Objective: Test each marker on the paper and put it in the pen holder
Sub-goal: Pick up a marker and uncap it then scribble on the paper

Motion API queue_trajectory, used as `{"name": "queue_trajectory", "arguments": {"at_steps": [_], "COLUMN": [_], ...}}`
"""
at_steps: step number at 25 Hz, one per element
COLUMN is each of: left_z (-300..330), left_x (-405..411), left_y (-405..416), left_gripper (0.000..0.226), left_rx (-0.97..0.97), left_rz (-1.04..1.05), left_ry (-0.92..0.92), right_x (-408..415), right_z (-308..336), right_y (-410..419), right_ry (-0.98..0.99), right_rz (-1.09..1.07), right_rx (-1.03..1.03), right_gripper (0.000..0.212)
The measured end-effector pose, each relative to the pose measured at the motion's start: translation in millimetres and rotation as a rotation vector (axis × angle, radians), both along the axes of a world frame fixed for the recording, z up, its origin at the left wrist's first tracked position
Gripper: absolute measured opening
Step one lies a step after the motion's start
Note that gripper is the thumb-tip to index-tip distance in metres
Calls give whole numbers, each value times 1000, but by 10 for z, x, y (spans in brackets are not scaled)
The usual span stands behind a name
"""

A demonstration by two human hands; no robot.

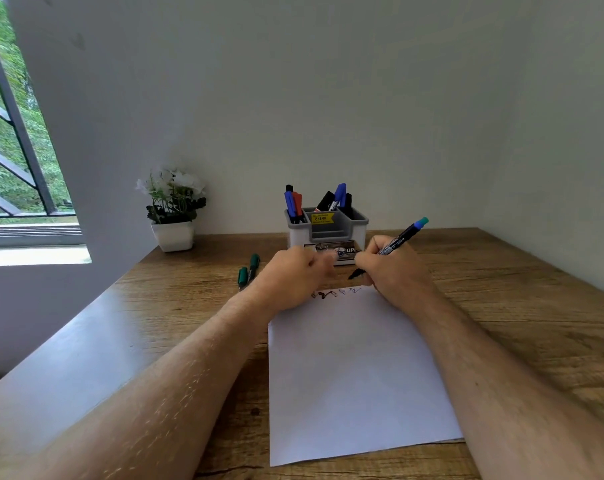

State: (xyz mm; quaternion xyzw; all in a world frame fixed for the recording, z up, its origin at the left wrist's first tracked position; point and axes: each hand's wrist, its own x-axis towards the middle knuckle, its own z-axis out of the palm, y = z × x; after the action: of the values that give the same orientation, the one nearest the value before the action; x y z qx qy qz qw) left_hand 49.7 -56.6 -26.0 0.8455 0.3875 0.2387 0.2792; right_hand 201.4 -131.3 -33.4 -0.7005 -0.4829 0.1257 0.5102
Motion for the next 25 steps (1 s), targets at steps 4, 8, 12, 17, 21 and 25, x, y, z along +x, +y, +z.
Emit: {"name": "queue_trajectory", "arguments": {"at_steps": [4, 8, 12, 17, 21, 25], "left_z": [93, 111, 117, 124, 104, 99], "left_x": [-25, -44, -56, -60, -42, -23], "left_y": [66, 109, 107, 107, 88, 100], "left_gripper": [36, 41, 41, 40, 41, 41], "left_rx": [-162, -395, -516, -526, -519, -501], "left_rz": [99, 182, 212, 233, 221, 202], "left_ry": [-330, -582, -697, -691, -680, -680], "right_x": [0, -18, -39, -40, -52, -40], "right_z": [-7, 30, 66, 87, 69, 56], "right_y": [11, -6, -30, -37, -19, -15], "right_ry": [123, 401, 656, 694, 656, 642], "right_rz": [146, 295, 365, 398, 401, 403], "right_rx": [60, 147, 222, 229, 203, 192], "right_gripper": [15, 10, 21, 24, 23, 22]}}
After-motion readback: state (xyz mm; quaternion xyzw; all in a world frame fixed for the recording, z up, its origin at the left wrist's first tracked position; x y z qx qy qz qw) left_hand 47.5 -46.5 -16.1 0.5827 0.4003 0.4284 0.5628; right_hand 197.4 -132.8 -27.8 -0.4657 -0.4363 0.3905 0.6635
